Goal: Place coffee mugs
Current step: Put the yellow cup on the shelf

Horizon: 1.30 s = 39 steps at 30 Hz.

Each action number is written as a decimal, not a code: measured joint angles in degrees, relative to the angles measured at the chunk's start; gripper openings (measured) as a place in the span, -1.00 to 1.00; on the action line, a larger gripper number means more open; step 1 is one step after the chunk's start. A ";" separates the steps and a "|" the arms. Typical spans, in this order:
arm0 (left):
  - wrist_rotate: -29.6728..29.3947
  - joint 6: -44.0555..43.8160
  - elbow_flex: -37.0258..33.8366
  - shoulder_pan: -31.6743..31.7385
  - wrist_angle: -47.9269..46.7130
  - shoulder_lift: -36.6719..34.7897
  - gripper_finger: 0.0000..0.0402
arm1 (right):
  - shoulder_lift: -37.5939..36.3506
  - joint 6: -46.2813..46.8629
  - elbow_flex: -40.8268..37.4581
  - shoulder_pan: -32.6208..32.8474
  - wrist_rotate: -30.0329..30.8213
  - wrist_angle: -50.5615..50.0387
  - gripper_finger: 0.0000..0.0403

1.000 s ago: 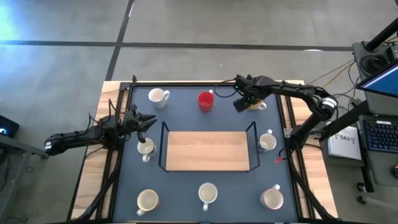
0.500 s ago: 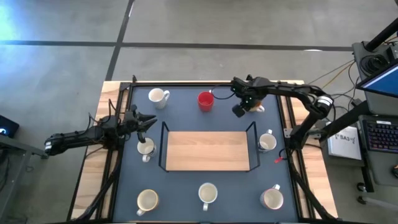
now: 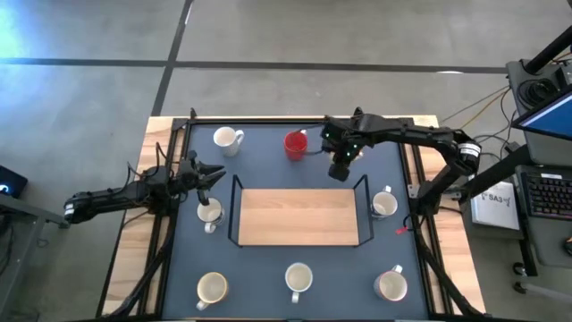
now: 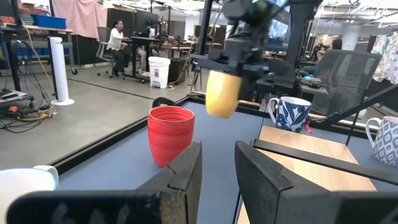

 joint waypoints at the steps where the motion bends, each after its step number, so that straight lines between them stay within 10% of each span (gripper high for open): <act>1: 0.00 0.01 0.00 -0.01 0.00 0.00 -0.61 | 0.00 -1.36 0.36 1.27 -0.13 -0.07 -0.94; 22: 0.00 0.01 0.00 0.01 0.04 0.00 -0.61 | -0.11 -15.60 1.69 24.20 -0.25 -7.85 -0.94; 39: 0.00 0.00 0.00 0.00 0.09 -0.01 -0.61 | 0.46 -19.84 1.03 26.26 0.27 -7.71 -0.94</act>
